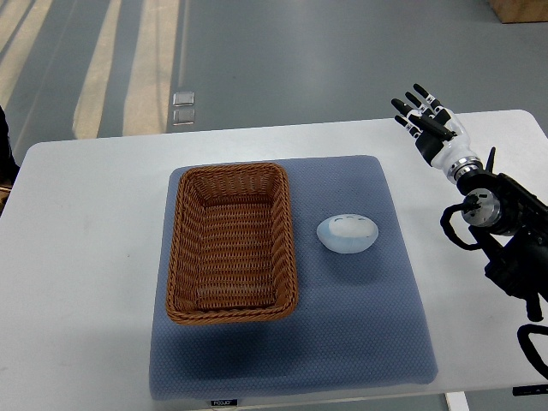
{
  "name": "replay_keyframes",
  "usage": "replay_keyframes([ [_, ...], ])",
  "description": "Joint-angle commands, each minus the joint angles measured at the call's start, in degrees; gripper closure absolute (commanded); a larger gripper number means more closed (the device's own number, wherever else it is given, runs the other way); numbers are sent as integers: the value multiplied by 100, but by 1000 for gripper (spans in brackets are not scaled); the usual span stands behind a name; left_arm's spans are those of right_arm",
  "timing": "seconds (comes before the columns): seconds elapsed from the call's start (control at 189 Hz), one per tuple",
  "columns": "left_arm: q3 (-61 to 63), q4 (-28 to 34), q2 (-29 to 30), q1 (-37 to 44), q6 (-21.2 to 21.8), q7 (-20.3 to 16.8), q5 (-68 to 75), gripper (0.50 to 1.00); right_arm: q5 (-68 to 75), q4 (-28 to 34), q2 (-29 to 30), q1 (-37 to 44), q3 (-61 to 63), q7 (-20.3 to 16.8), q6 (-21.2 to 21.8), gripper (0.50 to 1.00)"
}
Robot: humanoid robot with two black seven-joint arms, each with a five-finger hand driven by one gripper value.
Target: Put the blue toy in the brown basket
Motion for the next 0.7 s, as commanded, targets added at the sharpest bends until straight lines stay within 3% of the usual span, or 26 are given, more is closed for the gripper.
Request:
replay_keyframes([
  [0.0,-3,-3,0,0,0,0,-2,500,0,7,0,2,0,-4,-3,587],
  [0.694,67,32,0,0,0,18,7,500,0,7,9,-15,0,-4,6,587],
])
